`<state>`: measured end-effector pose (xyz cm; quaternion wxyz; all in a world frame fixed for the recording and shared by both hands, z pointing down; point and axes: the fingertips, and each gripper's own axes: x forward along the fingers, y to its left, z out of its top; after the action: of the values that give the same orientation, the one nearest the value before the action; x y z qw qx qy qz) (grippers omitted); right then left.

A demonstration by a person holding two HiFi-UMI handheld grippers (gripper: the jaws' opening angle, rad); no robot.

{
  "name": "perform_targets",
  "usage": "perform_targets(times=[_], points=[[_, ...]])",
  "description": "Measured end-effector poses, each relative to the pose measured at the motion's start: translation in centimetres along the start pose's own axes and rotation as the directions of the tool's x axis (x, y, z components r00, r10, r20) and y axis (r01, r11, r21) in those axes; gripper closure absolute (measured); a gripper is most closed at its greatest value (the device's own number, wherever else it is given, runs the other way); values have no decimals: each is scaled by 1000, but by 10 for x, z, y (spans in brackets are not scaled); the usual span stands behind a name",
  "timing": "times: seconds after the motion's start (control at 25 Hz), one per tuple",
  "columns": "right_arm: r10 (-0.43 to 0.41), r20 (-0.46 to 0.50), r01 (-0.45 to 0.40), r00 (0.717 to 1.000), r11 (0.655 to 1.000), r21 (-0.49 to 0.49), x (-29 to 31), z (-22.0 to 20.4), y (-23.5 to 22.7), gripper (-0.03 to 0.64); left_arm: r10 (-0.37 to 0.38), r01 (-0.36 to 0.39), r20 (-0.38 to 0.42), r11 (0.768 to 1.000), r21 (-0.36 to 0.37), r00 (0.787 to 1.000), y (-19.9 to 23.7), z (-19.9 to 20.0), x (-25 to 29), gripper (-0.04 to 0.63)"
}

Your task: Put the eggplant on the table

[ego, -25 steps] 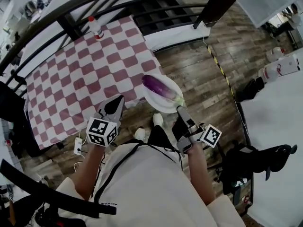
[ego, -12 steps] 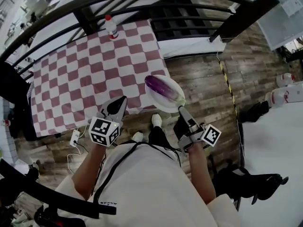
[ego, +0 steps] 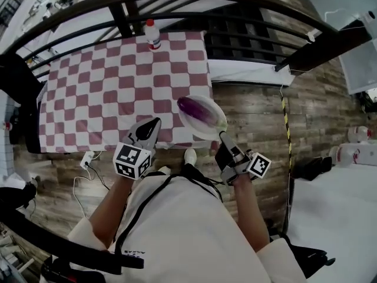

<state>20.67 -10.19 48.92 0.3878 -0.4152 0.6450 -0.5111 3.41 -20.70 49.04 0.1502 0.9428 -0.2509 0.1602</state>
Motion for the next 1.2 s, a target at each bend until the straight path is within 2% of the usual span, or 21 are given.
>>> perform_targets(times=[0.32,0.48,0.8,1.0,1.2], points=[[34,-161,-29,986,999,37,16,15,-49,580,124,-124,5,989,-79,992,6,-3,5,595],[48,-244,-34,969,998,60,22,16,-73,580,180,-180,-5,979,-92,984,6,-8,3,595],[21,-362,2,932,998,64,29,21,-113,580,271,-271,-18,955,-121,963,5,-15,1,595],[9,-412,18,911,998,62,33,25,-132,580,305,-305,-24,943,-133,952,6,-17,3,595],[16,-441,17,897,997,72,35,25,-143,580,308,-311,-40,943,-119,951,-3,-23,10,595]])
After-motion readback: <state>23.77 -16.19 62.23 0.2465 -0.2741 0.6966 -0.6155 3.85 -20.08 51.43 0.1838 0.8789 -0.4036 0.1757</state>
